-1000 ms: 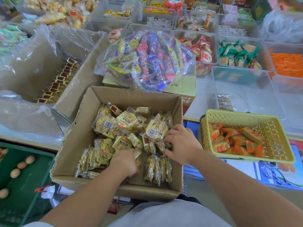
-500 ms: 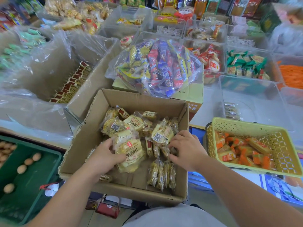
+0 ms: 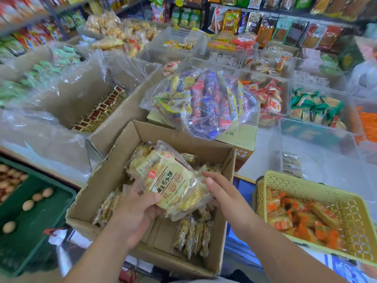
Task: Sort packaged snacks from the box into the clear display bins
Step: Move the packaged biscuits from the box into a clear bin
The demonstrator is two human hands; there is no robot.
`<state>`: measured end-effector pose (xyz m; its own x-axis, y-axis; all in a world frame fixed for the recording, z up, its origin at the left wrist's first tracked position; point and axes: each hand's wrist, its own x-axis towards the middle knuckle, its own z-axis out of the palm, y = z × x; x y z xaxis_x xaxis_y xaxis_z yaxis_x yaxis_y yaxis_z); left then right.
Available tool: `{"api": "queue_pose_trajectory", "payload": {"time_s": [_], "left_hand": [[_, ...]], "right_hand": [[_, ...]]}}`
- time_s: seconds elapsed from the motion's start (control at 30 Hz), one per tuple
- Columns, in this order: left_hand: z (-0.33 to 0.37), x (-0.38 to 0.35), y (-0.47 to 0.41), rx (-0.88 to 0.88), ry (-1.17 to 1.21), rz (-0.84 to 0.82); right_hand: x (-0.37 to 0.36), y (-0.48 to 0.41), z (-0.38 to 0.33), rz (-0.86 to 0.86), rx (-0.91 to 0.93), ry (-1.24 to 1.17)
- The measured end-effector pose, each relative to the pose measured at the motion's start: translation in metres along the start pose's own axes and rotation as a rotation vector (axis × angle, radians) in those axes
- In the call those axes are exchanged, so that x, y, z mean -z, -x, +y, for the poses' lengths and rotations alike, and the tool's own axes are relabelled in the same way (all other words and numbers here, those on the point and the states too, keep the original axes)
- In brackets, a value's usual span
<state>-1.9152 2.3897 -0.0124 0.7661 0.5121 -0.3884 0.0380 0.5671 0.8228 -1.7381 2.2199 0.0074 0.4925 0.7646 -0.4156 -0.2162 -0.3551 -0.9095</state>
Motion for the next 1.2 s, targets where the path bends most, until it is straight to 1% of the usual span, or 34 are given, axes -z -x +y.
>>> {"api": "queue_pose_trajectory", "payload": {"time_s": [0.1,0.17,0.3,0.43,0.53,0.63,0.73,0.83,0.93,1.0,1.1,1.13,1.2], "left_hand": [[-0.014,-0.035,0.001,-0.001,-0.005,0.023],[-0.023,-0.063,0.000,0.014,-0.008,0.042],[-0.038,-0.110,-0.006,0.041,-0.030,0.057],[-0.046,-0.156,-0.015,0.067,-0.045,0.034],[-0.053,-0.188,-0.023,0.103,0.018,-0.018],[-0.061,-0.219,-0.032,0.126,0.107,-0.072],[-0.070,-0.252,-0.039,0.107,0.190,-0.060],[-0.074,-0.280,-0.048,0.052,0.239,-0.067],[-0.075,-0.302,-0.058,0.015,0.240,-0.096],[-0.076,-0.314,-0.066,0.023,0.234,-0.053],[-0.083,-0.327,-0.080,0.058,0.238,0.040],[-0.085,-0.330,-0.085,0.074,0.229,0.071],[-0.089,-0.335,-0.095,0.080,0.198,0.125]], "right_hand": [[0.018,0.003,0.000,-0.121,-0.058,-0.259],[0.034,0.004,0.001,-0.144,-0.061,-0.317],[0.069,0.002,0.006,-0.092,0.002,-0.307],[0.115,0.005,0.008,-0.089,0.058,-0.340],[0.149,0.007,0.008,-0.071,0.113,-0.321],[0.184,0.009,0.007,-0.093,0.138,-0.305],[0.211,0.012,0.008,-0.141,0.142,-0.303],[0.236,0.010,0.013,-0.150,0.152,-0.316],[0.259,0.007,0.017,-0.137,0.157,-0.292],[0.272,0.005,0.018,-0.132,0.164,-0.257],[0.287,0.001,0.020,-0.064,0.187,-0.179],[0.291,-0.001,0.022,-0.005,0.183,-0.141],[0.297,-0.004,0.025,0.170,0.179,0.002]]}}
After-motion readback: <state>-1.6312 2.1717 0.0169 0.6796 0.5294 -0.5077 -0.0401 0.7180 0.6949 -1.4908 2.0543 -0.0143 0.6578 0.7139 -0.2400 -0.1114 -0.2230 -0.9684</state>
